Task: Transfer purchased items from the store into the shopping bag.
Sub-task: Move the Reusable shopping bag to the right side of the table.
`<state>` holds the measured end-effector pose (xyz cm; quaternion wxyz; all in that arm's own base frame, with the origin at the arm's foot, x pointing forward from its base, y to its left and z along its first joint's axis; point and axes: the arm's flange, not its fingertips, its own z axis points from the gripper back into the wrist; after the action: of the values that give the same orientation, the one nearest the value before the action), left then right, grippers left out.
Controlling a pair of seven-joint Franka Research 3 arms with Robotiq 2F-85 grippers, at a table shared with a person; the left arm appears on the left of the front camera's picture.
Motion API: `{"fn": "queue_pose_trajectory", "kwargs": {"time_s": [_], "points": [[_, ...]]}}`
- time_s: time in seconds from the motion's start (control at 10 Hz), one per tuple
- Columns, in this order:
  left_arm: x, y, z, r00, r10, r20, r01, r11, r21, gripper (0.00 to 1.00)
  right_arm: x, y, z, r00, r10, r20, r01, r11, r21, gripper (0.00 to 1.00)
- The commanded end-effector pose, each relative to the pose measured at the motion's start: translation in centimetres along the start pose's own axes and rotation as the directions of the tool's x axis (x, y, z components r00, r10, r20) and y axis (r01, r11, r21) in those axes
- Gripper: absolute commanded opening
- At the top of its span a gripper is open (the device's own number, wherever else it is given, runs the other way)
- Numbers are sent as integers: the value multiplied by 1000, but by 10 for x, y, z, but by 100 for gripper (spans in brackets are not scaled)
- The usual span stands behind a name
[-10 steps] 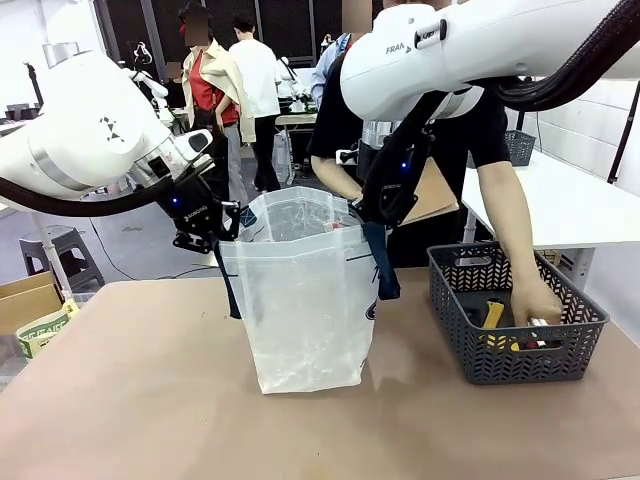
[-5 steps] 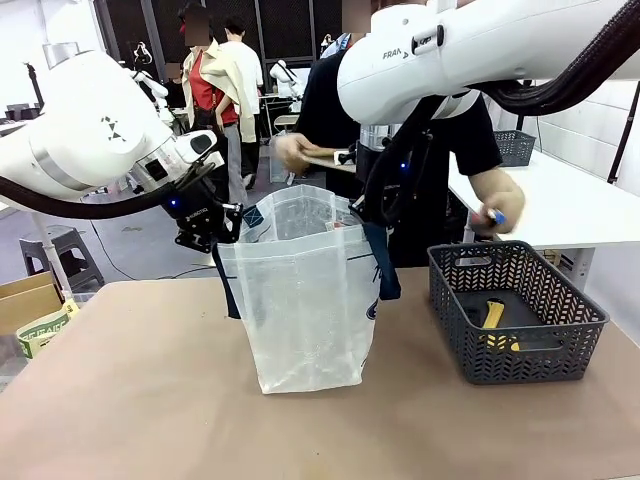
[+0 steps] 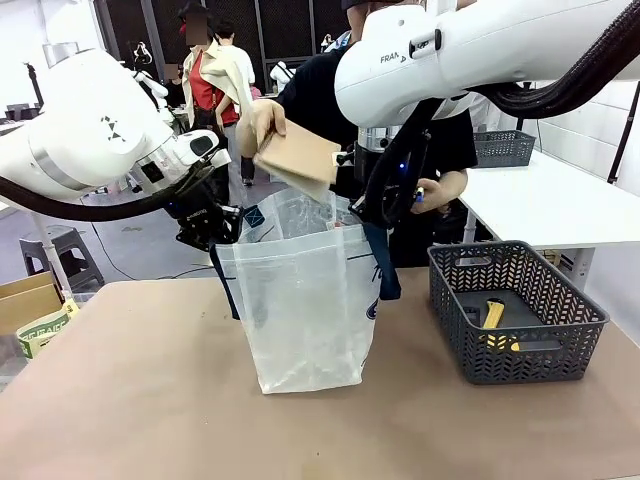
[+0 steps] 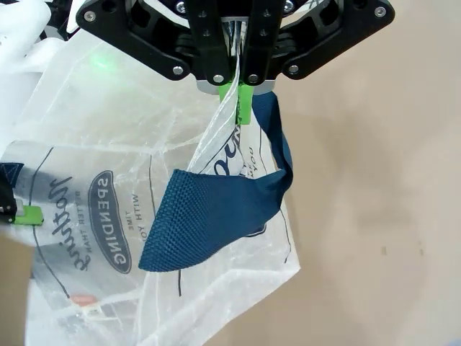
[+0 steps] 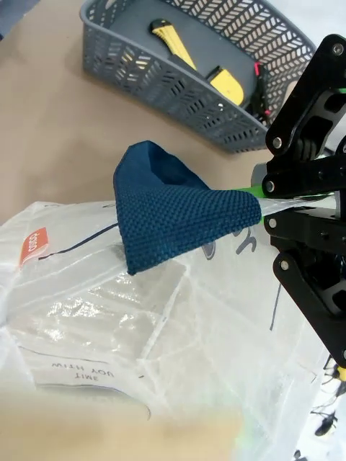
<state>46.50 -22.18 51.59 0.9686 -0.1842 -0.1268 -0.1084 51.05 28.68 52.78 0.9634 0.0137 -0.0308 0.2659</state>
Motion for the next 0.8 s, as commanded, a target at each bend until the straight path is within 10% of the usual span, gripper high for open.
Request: {"fn": "queue_pose_trajectory", "kwargs": {"time_s": [0.0,0.7], "points": [[-9,2,-4,998,-64,-13,64,998,20,0,1,-3,0,1000,19,17,-18,999,-36,0],[-10,-2,-4,995,-96,-11,96,995,24,0,0,-2,0,998,47,30,-46,998,-48,0]]}}
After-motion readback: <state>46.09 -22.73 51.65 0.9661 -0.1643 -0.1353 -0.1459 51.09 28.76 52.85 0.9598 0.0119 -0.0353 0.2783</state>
